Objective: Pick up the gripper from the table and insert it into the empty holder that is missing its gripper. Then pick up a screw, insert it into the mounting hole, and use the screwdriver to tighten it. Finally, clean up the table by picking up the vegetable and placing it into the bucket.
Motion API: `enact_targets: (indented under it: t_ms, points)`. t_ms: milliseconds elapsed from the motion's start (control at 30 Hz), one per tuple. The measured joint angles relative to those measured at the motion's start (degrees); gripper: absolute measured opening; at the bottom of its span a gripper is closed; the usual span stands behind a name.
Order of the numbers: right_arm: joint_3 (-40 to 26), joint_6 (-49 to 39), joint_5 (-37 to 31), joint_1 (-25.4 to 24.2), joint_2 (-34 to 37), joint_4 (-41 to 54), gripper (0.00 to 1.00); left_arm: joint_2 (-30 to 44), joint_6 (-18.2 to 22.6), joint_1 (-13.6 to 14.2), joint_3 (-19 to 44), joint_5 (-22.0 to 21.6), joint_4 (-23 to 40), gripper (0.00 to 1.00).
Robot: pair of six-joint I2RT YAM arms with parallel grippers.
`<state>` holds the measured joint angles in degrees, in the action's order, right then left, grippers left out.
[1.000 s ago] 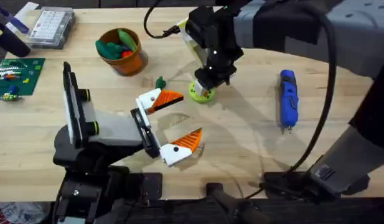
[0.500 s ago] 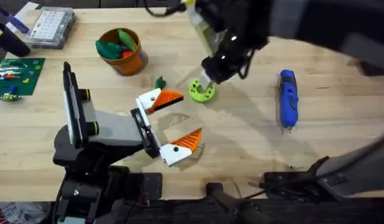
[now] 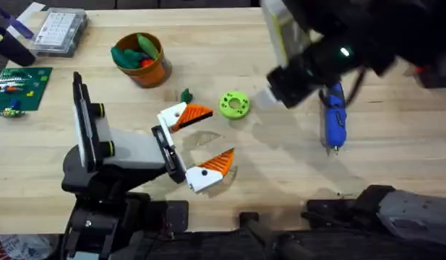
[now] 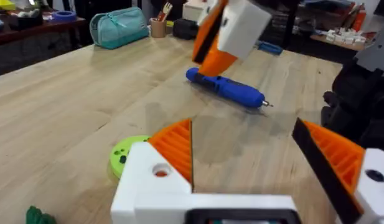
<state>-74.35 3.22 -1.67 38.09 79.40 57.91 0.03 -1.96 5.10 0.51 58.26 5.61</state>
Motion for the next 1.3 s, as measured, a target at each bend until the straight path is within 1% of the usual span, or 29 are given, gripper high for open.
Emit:
enact_targets:
  t_ms: [100, 200, 233, 267, 300, 333, 367, 433, 467, 500, 667, 700, 767, 900, 1033, 1067, 1167, 1300]
  points:
    - [6.0, 1.0, 0.0, 0.0, -5.3, -3.9, 0.411, 0.0, 0.0, 0.0, 0.0, 0.0, 0.0, 0.986]
    - [10.4, 1.6, 0.0, 0.0, -8.6, -6.7, 0.410, 0.0, 0.0, 0.0, 0.0, 0.0, 0.0, 0.986]
    - [11.4, 1.7, 0.0, 0.0, -9.1, -6.7, 0.384, 0.0, 0.0, 0.0, 0.0, 0.0, 0.0, 0.986]
    - [12.2, 1.7, 0.0, 0.0, -9.3, -6.6, 0.274, 0.0, 0.0, 0.0, 0.0, 0.0, 0.0, 0.986]
    - [12.9, 1.8, 0.0, 0.0, -9.4, -6.6, 0.084, 0.0, 0.0, 0.0, 0.0, 0.0, 0.0, 0.986]
    - [13.2, 2.2, 0.0, 0.0, -9.3, -6.6, 0.034, 0.0, 0.0, 0.0, 0.0, 0.0, 0.0, 0.986]
    - [13.5, 2.2, 0.0, 0.0, -9.3, -6.5, 0.009, 0.0, 0.0, 0.0, 0.0, 0.0, 0.0, 0.986]
    - [13.7, 2.4, 0.0, 0.0, -9.3, -6.5, 0.012, 0.0, 0.0, 0.0, 0.0, 0.0, 0.0, 0.986]
    - [13.7, 2.6, 0.0, 0.0, -9.3, -6.5, 0.068, 0.0, 0.0, 0.0, 0.0, 0.0, 0.0, 0.986]
    - [13.7, 2.7, 0.0, 0.0, -9.3, -6.5, 0.158, 0.0, 0.0, 0.0, 0.0, 0.0, 0.0, 0.986]
    - [13.7, 2.7, 0.0, 0.0, -9.3, -7.4, 0.912, 0.0, 0.0, 0.0, 0.0, 0.0, 0.0, 0.986]
    - [13.7, 2.6, 0.0, 0.0, -9.3, -7.9, 0.971, 0.0, 0.0, 0.0, 0.0, 0.0, 0.0, 0.986]
    - [13.7, 2.5, 0.0, 0.0, -9.3, -9.3, 0.993, 0.0, 0.0, 0.0, 0.0, 0.0, 0.0, 0.986]
    - [13.8, 2.4, 0.0, 0.0, -9.1, -13.1, 0.995, 0.0, 0.0, 0.0, 0.0, 0.0, 0.0, 0.987]
    - [13.8, 2.3, 0.0, 0.0, -7.0, -18.4, 0.995, 0.0, 0.0, 0.0, 0.0, 0.0, 0.0, 0.986]
    - [13.8, 2.3, 0.0, 0.0, -6.1, -19.4, 0.988, 0.0, 0.0, 0.0, 0.0, 0.0, 0.0, 0.986]
    - [13.8, 2.3, 0.0, 0.0, -3.8, -21.4, 0.900, 0.0, 0.0, 0.0, 0.0, 0.0, 0.0, 0.986]
    - [13.8, 2.3, 0.1, 0.0, -1.0, -23.2, 0.866, 0.0, 0.0, 0.0, 0.0, -0.1, 0.0, 0.986]
